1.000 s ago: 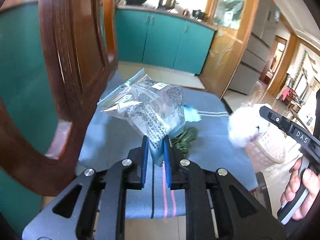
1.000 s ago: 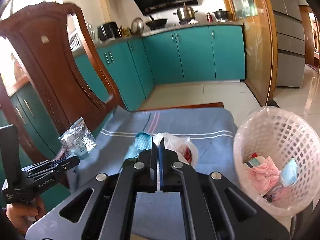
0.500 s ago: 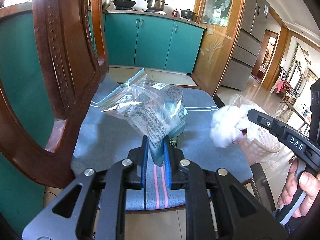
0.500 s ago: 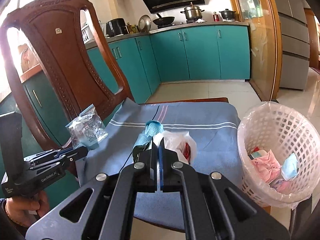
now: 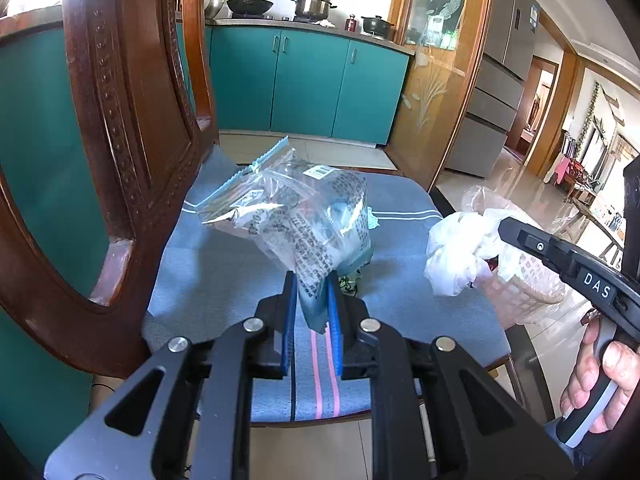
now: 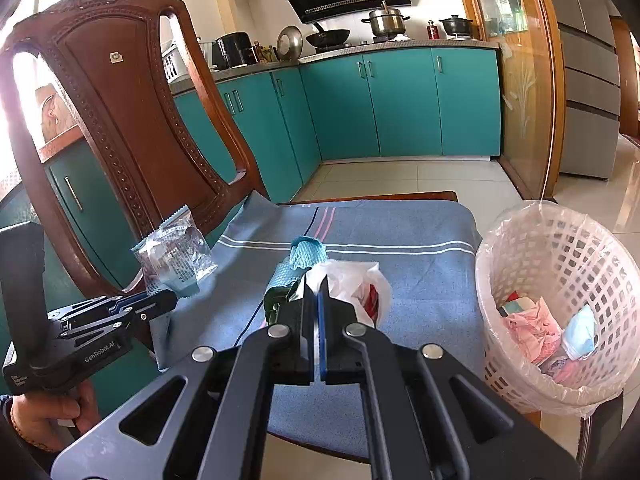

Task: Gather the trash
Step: 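Carry both bags to the wastebasket and open both tools to drop them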

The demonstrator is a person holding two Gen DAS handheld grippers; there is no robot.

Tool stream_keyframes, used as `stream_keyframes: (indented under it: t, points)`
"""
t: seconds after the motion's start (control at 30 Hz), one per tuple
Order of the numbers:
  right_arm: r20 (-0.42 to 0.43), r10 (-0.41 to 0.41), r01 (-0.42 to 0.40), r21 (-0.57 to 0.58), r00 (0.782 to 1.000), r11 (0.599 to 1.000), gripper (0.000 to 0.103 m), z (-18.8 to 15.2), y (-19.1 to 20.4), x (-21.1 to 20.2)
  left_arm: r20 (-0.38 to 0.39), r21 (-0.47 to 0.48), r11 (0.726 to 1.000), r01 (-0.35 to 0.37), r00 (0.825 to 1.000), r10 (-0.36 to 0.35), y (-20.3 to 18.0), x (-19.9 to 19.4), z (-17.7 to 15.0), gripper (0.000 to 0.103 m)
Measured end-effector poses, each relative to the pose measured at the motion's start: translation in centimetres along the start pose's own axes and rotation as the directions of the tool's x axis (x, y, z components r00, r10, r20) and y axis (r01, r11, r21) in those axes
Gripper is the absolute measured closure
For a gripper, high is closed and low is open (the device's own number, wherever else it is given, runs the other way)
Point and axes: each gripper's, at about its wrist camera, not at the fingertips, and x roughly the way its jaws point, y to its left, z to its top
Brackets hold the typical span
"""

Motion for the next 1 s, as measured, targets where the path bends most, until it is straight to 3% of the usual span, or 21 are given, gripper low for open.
stream_keyframes:
  t: [0.17, 0.27, 0.43, 0.5, 0.53, 0.57, 0.7, 0.8, 0.87, 1.0]
  points:
    - [0.025, -0.023, 0.022, 0.023, 0.999, 0.999, 0.101, 0.5, -1.1, -0.6, -0.004, 0.000, 1.000, 0.000, 1.000, 0.000, 0.0, 0.2, 0.0, 0.087]
    - [0.080, -0.110, 0.103, 0.088, 0.991, 0.991, 0.101, 1.4, -3.8, -2.0, -0.006, 0.002, 1.000, 0.000, 1.000, 0.000, 0.1, 0.2, 0.0, 0.087]
    - [0.151, -0.318, 0.274, 0.254, 0.936, 0.928, 0.100, 1.9, -9.9, -5.0, -0.005, 0.005, 1.000, 0.008, 1.000, -0.008, -0.1, 0.2, 0.0, 0.087]
    - [0.124, -0.367, 0.312, 0.327, 0.922, 0.892, 0.086, 1.4, -12.3, -5.2, -0.011, 0.013, 1.000, 0.016, 1.000, -0.016, -0.3, 0.4, -0.1, 0.087]
    - [0.082, -0.382, 0.330, 0.361, 0.920, 0.872, 0.052, 1.1, -13.6, -4.9, -0.016, 0.021, 0.999, 0.023, 1.000, -0.023, -0.5, 0.5, -0.2, 0.087]
    - [0.063, -0.394, 0.342, 0.385, 0.917, 0.857, 0.026, 0.8, -14.4, -4.7, -0.019, 0.028, 0.999, 0.028, 0.999, -0.027, -0.7, 0.6, -0.3, 0.087]
    - [0.170, -0.437, 0.298, 0.515, 0.883, 0.803, 0.021, 0.2, -15.7, -7.6, -0.031, 0.066, 0.996, 0.063, 0.998, -0.061, -2.2, 1.1, -0.7, 0.087]
    - [0.300, -0.520, 0.253, 0.617, 0.800, 0.745, 0.009, -0.7, -16.1, -11.0, -0.044, 0.096, 0.991, 0.090, 0.995, -0.086, -4.1, 1.7, -1.1, 0.087]
    - [0.327, -0.556, 0.259, 0.634, 0.764, 0.729, 0.008, -0.9, -16.3, -12.0, -0.082, 0.084, 0.985, 0.151, 0.986, -0.145, -6.0, 2.7, -0.7, 0.087]
    - [0.343, -0.589, 0.251, 0.668, 0.731, 0.701, 0.008, -1.7, -17.1, -12.8, -0.072, 0.206, 0.950, 0.233, 0.972, -0.223, -13.9, 4.2, 2.1, 0.087]
